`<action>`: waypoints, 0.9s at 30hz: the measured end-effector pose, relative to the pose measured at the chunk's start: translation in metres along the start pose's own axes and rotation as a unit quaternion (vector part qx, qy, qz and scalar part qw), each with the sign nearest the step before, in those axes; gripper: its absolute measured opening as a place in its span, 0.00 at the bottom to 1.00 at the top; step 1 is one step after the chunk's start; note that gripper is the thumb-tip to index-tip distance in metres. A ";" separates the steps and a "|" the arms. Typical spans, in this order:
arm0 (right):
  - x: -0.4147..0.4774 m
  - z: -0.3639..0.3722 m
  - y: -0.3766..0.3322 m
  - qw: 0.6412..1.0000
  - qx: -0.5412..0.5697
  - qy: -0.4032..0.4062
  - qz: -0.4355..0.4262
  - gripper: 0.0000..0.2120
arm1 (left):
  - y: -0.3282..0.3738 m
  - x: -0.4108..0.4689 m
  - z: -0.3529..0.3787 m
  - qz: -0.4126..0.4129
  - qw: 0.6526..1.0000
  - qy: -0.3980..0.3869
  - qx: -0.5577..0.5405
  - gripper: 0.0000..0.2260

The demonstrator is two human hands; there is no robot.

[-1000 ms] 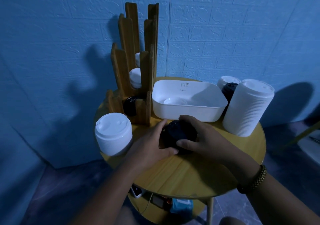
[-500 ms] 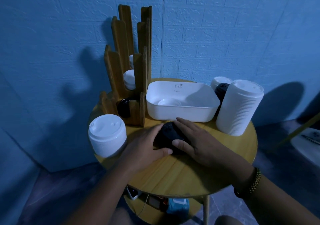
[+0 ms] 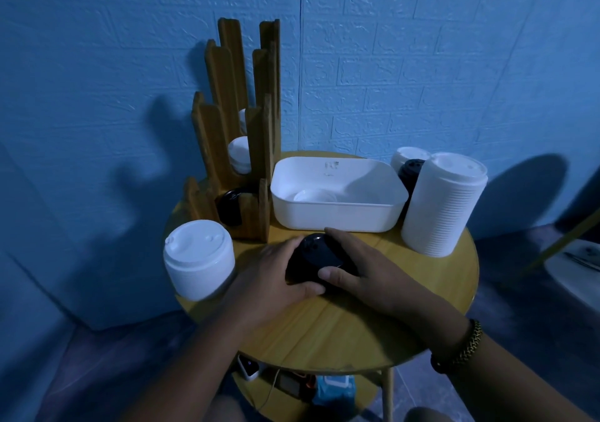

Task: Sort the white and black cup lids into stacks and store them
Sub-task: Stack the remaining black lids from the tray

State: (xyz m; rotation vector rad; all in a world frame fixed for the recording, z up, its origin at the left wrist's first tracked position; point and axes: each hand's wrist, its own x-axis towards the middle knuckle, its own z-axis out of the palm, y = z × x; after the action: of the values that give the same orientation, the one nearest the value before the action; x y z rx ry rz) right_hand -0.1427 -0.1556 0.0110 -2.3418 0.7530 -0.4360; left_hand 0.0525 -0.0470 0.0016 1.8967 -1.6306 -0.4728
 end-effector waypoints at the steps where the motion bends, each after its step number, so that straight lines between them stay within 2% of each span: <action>1: 0.000 -0.001 0.000 1.000 -0.001 -0.001 -0.001 0.41 | -0.001 0.000 0.000 -0.001 1.000 -0.004 0.002 0.37; 7: 0.001 0.004 0.002 1.000 -0.019 0.002 -0.022 0.37 | -0.005 0.000 0.002 0.001 1.000 -0.018 -0.008 0.41; 10: 0.000 0.003 0.003 1.000 0.007 -0.001 -0.009 0.33 | -0.003 0.000 0.000 0.009 1.000 -0.010 -0.025 0.34; 13: 0.001 -0.002 0.001 1.000 0.025 -0.006 0.013 0.29 | -0.002 0.001 0.000 0.005 0.999 -0.007 -0.032 0.34; 17: 0.003 -0.003 -0.002 1.000 0.022 -0.005 0.017 0.29 | -0.003 0.000 0.000 -0.002 0.999 -0.013 -0.034 0.36; 21: 0.004 0.002 -0.006 1.000 0.024 0.000 0.002 0.29 | -0.004 -0.001 -0.001 0.001 0.999 -0.022 -0.030 0.42; 24: 0.004 0.004 -0.009 1.000 0.022 0.003 -0.001 0.29 | -0.003 -0.001 -0.002 -0.004 0.999 -0.016 -0.029 0.41; 27: 0.008 -0.002 -0.011 1.000 -0.029 -0.009 0.001 0.30 | -0.001 -0.001 -0.001 -0.005 0.999 -0.013 -0.030 0.40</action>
State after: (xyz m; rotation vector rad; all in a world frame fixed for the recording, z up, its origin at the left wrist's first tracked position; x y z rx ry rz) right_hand -0.1328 -0.1544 0.0208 -2.3943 0.7689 -0.3957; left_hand 0.0539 -0.0456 0.0019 1.8626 -1.6059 -0.5455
